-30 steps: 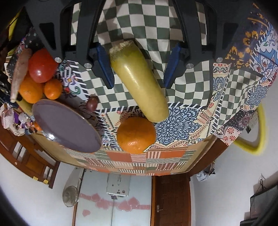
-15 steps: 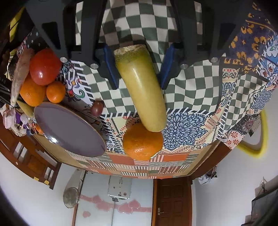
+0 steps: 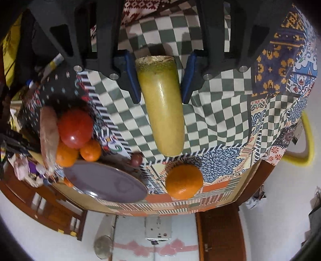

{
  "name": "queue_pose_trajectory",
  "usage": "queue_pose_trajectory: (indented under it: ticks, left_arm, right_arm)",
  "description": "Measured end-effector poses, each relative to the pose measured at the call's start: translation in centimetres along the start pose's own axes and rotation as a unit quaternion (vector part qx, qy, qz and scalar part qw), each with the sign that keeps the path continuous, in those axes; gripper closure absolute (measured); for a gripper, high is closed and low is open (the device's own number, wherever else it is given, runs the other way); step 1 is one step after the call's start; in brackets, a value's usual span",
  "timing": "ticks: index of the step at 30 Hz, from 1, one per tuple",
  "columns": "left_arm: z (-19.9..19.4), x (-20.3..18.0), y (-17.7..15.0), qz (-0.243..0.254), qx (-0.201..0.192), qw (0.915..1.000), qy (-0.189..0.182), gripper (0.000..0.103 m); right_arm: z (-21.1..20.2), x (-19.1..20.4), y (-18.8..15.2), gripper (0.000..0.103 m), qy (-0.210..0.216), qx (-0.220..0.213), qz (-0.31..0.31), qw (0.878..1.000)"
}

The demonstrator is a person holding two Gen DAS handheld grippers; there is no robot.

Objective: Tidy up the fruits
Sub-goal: 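Grasp a yellow tube with the left tool while the right tool grasps another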

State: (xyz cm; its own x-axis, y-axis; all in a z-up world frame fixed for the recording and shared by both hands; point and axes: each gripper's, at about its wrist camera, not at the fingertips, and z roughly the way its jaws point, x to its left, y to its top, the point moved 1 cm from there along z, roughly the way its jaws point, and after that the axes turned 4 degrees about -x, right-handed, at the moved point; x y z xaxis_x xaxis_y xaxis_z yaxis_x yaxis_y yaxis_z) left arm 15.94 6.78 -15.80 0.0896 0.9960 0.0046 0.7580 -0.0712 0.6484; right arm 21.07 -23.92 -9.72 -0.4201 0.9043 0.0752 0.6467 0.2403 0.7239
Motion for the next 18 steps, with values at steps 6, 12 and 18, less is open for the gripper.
queue_pose_trajectory:
  ticks: [6, 12, 18]
  left_arm:
    - [0.5, 0.0, 0.8, 0.014, 0.019, 0.9997, -0.003, 0.059]
    - [2.3, 0.8, 2.2, -0.003, 0.037, 0.9992, -0.013, 0.058]
    - [3.5, 1.7, 3.6, -0.012, 0.032, 0.9993, -0.012, 0.058]
  right_arm:
    - [0.4, -0.2, 0.2, 0.065, 0.008, 0.010, 0.006, 1.000]
    - [1.1, 0.2, 0.8, 0.065, 0.007, 0.017, -0.011, 1.000]
    - [1.8, 0.4, 1.0, 0.066, 0.008, 0.021, -0.019, 1.000]
